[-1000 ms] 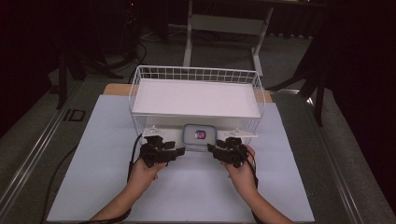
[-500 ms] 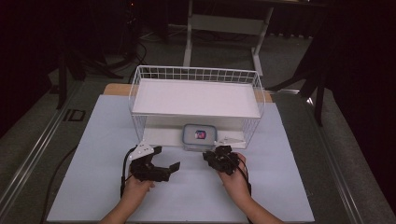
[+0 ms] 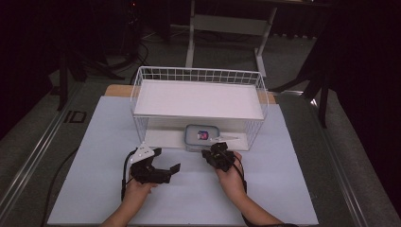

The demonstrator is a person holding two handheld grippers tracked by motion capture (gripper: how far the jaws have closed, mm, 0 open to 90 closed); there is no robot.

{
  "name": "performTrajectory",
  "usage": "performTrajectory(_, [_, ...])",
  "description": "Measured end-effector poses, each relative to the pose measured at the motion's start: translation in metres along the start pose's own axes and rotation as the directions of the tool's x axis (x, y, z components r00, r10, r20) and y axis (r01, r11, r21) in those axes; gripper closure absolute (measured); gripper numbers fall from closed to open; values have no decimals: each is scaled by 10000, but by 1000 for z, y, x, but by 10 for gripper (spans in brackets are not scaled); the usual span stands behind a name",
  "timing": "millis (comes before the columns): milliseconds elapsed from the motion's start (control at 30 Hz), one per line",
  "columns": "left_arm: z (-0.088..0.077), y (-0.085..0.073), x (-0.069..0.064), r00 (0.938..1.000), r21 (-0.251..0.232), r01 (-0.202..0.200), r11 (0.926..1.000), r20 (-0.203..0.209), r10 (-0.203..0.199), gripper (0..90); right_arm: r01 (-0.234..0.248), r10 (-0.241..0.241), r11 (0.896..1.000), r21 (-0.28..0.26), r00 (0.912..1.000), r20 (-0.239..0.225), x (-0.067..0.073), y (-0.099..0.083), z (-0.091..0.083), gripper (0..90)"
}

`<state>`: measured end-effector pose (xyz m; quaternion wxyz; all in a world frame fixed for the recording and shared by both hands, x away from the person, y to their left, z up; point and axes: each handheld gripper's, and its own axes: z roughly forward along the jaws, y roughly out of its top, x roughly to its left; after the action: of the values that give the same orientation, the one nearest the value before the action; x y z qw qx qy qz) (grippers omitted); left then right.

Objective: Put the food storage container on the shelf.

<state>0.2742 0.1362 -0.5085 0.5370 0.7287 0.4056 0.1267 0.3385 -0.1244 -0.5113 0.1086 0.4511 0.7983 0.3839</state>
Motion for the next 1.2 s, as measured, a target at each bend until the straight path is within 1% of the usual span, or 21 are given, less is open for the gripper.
performTrajectory(133, [0,0,0,10000,-32,21,10000,21,-21,18,-41,41,10000,-13,9999,102,-1,3,4,898])
performTrajectory(200, [1,0,0,10000,32,-32,10000,-4,32,18,-117,117,9999,-46,9999,102,-2,4,6,898])
performTrajectory(267, [1,0,0,10000,-30,21,10000,34,-21,18,-161,162,9999,-23,9997,180,-3,6,8,898])
performTrajectory(300, [1,0,0,10000,38,5,10000,21,-5,18,-157,158,9999,-33,9997,191,-4,7,9,898])
performTrajectory(367, [1,-1,0,10000,-24,8,10000,31,-8,18,-171,172,9998,-64,9995,257,-5,8,10,898])
performTrajectory(433, [1,0,1,10000,72,-13,10000,-8,13,18,-199,201,9998,-82,9995,244,-7,8,12,898])
performTrajectory(533, [1,-1,1,10000,79,12,10000,-20,-12,18,-237,239,9997,-86,9994,241,-7,9,14,898])
performTrajectory(567, [2,-1,1,10000,117,-17,9999,-41,18,18,-260,262,9996,-83,9994,226,-7,10,15,898])
performTrajectory(667, [2,-1,1,10000,180,-34,9998,-31,34,18,-125,128,9999,-110,9995,302,-5,13,17,898])
performTrajectory(700, [2,-1,1,10000,109,-33,9999,-13,33,18,-169,173,9998,-107,9994,313,-6,15,19,898])
performTrajectory(767, [2,-1,1,10000,162,-51,9999,35,50,18,-180,185,9997,-139,9993,322,-6,16,20,898])
performTrajectory(900, [2,-1,1,9999,121,-16,9999,103,15,18,-254,258,9996,-143,9992,296,-6,19,22,897])
performTrajectory(1067, [3,-2,0,10000,132,-41,9999,88,39,18,-446,451,9988,-200,9986,270,-4,24,27,897])
performTrajectory(1133, [3,-2,0,9999,148,-80,9999,70,79,18,-423,430,9988,-260,9988,251,-3,25,29,897])
performTrajectory(1167, [3,-2,0,10000,155,-89,9998,46,88,18,-520,524,9984,-239,9984,190,-2,25,30,897])
performTrajectory(1200, [3,-2,0,9999,181,-90,9998,50,89,18,-402,408,9987,-311,9990,177,1,26,34,897])
